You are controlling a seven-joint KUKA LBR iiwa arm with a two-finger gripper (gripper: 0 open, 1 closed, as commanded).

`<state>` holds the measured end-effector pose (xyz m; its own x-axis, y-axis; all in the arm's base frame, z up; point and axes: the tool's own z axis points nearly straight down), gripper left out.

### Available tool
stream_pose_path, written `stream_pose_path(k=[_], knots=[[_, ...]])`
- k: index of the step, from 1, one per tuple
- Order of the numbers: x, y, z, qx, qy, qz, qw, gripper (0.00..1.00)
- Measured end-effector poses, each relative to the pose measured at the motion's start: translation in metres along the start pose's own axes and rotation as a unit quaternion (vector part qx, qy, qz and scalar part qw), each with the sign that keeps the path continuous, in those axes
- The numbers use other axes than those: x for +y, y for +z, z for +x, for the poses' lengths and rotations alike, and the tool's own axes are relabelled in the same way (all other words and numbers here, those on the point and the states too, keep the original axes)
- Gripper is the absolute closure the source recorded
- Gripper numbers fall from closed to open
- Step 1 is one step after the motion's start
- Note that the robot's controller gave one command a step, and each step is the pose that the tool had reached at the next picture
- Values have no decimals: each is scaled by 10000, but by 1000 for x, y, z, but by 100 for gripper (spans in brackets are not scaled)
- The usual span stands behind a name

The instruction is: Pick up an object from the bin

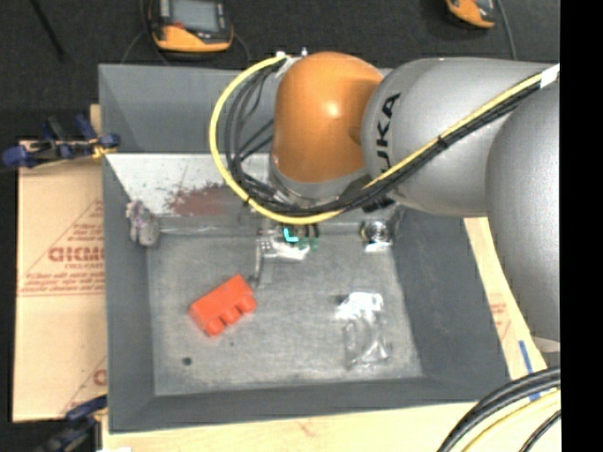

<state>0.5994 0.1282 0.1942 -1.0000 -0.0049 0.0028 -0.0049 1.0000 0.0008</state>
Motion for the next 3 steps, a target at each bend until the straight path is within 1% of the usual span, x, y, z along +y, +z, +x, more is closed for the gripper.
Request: stream_pose_path(k=[1, 2, 3], knots=[[10, 116, 43, 3, -1509, 10, 9885, 0], [10, 112, 41, -31, -1486, -3, 9889, 100], [15, 82, 41, -47, -1250, -5, 9921, 100]])
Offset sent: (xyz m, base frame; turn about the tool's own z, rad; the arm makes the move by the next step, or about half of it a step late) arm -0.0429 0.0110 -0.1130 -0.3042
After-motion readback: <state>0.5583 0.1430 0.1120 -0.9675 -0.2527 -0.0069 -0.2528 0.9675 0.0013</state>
